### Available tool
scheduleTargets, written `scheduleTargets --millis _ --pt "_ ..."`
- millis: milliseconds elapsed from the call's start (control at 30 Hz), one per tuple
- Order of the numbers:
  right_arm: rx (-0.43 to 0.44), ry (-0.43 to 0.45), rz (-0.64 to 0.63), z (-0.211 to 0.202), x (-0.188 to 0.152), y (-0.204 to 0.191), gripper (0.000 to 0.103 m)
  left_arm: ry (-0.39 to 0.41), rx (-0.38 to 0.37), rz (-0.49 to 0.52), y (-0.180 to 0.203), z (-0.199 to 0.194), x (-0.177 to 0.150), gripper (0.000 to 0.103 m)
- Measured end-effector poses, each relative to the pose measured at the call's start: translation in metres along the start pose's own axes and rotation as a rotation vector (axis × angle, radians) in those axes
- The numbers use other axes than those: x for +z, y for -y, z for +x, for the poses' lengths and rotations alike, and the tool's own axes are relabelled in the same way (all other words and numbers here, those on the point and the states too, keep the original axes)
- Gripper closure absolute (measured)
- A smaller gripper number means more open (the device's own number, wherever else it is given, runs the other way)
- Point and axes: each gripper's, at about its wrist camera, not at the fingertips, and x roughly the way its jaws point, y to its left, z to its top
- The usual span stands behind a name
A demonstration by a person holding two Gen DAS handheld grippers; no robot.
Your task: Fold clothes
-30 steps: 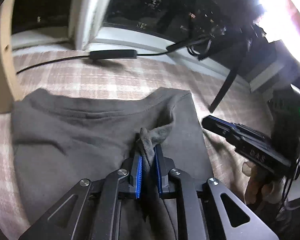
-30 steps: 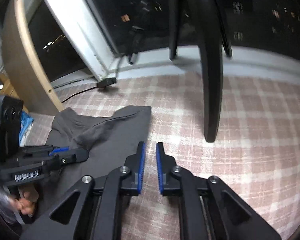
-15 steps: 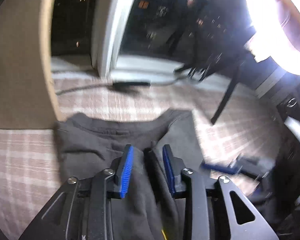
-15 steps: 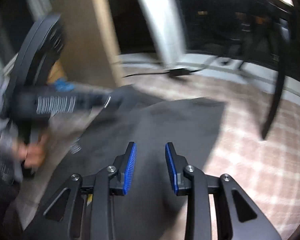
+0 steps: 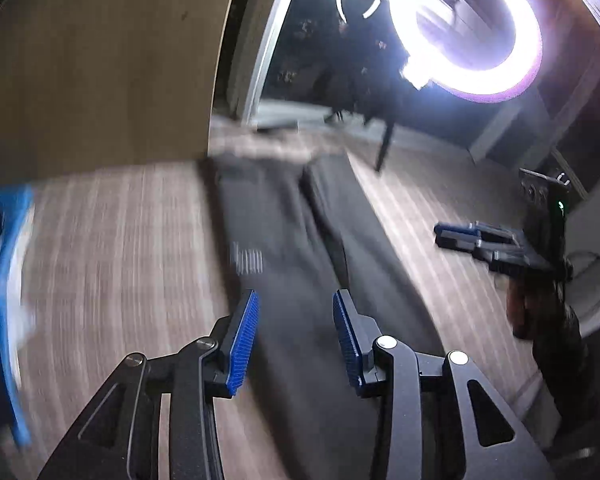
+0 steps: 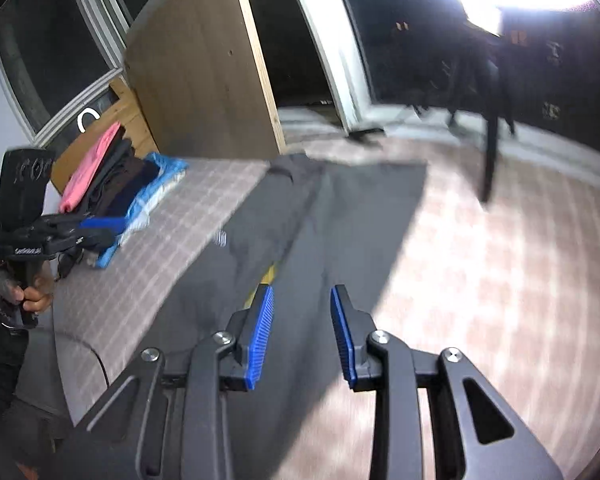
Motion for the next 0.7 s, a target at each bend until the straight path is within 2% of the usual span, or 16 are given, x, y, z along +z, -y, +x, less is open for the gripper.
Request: scheduleTargets --millis 67,133,233,267,300,367,433,500,567,633,700 --pt "-0.012 -0.036 0.009 0.007 -0.015 -0.005 0.073 -0.045 -0.053 -0.019 0.006 0.004 -0.029 0.066" --pt "-0.003 -0.080 0.030 0.030 -0.028 -0.009 0.074 -0.093 -0.103 0.003 0.024 0.020 -0.051 0.066" --pt "0.028 -0.131 0.111 0.051 -0.035 -0.007 0.078 -0.133 -0.181 0.060 0.060 0.049 -0.062 0.066" --pt "0.032 -0.111 0.117 0.047 -0.033 -0.006 0.078 -0.139 -0.203 0.086 0.075 0.060 -0.063 0.066" --pt "0.036 -0.090 0.123 0.043 -0.032 -0.006 0.078 -0.138 -0.198 0.116 0.086 0.068 -0.063 0.066" --pt "-0.034 -0.053 0.083 0.040 -0.020 -0.006 0.078 -0.132 -0.161 0.170 0.103 0.084 -0.062 0.066" --pt "-0.031 -0.057 0.074 0.048 -0.009 -0.002 0.081 -0.132 -0.110 0.198 0.110 0.102 -0.059 0.066" --pt "-0.024 -0.114 0.053 0.069 -0.004 0.003 0.081 -0.144 -0.060 0.198 0.107 0.115 -0.058 0.066" --pt "-0.106 -0.182 -0.015 0.086 -0.007 0.008 0.089 -0.168 -0.035 0.185 0.100 0.123 -0.059 0.067" --pt "-0.051 -0.163 0.036 0.074 -0.002 0.016 0.089 -0.172 -0.035 0.167 0.098 0.118 -0.052 0.067" --pt "-0.001 -0.079 0.084 0.053 0.003 0.027 0.089 -0.125 -0.080 0.159 0.105 0.110 -0.042 0.067"
